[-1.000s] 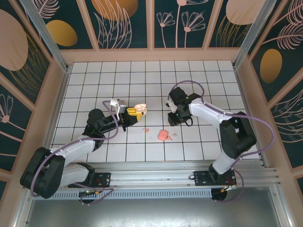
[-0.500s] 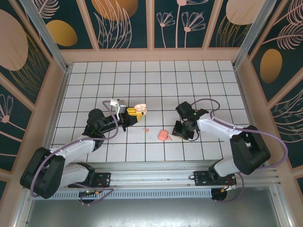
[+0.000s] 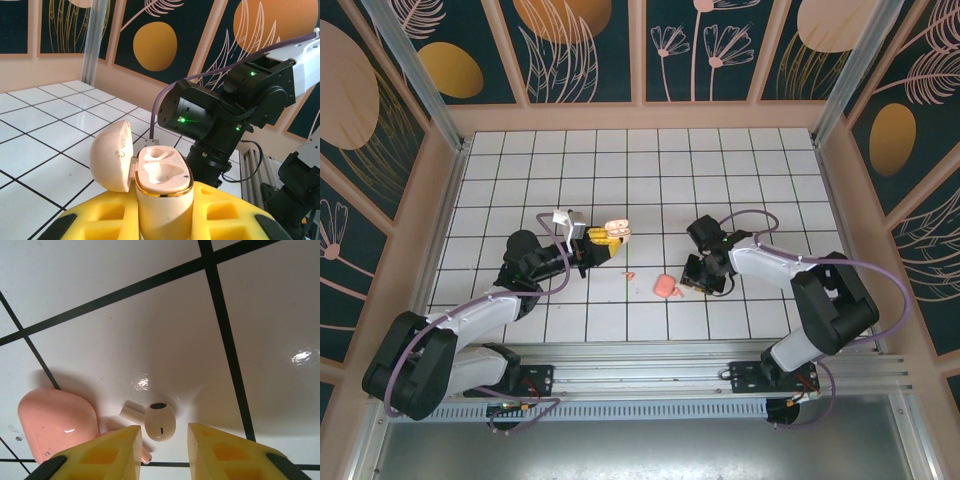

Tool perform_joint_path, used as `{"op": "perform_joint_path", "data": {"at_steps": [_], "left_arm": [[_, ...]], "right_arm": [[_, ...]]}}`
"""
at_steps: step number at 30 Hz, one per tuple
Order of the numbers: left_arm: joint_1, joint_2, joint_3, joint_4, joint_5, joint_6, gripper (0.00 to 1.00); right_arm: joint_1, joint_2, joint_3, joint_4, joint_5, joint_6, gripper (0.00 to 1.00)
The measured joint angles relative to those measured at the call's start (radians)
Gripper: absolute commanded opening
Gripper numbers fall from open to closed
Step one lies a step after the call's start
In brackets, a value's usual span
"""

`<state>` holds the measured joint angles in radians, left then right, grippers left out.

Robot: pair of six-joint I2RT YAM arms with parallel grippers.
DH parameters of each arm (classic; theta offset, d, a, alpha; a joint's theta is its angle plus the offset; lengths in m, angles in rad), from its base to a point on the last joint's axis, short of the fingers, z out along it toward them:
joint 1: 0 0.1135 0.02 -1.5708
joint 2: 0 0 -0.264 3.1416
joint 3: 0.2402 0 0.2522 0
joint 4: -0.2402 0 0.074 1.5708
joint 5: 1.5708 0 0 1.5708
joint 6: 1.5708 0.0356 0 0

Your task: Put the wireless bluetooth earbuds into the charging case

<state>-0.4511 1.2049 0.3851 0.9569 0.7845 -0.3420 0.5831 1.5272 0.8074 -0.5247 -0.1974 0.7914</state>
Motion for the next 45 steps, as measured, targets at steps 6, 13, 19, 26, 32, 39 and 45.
{"op": "perform_joint_path", "data": {"at_steps": [6,13,19,26,32,39,45], "left_arm": [[0.000,0.000,0.000,0.000,0.000,0.000,0.13],[0.000,0.000,0.000,-0.002,0.000,0.000,0.13],[0.000,-0.001,0.000,-0.018,-0.001,0.001,0.13],[0.000,-0.001,0.000,-0.028,-0.001,0.009,0.13],[0.000,-0.003,0.000,-0.039,-0.001,0.016,0.13],[0.000,-0.008,0.000,-0.046,-0.001,0.020,0.13],[0.000,-0.008,0.000,-0.050,-0.001,0.024,0.13]], "right_arm": [[0.000,0.002,0.000,0.011,0.009,-0.001,0.27],[0.000,0.012,0.000,0.029,0.009,-0.008,0.27],[0.000,0.014,0.000,0.032,0.009,-0.020,0.25],[0.000,0.027,0.000,0.031,0.010,-0.036,0.24],[0.002,0.035,0.002,0.031,0.012,-0.060,0.22],[0.002,0.041,0.011,0.020,0.013,-0.102,0.20],[0.002,0.058,0.040,-0.023,0.018,-0.167,0.20]]}}
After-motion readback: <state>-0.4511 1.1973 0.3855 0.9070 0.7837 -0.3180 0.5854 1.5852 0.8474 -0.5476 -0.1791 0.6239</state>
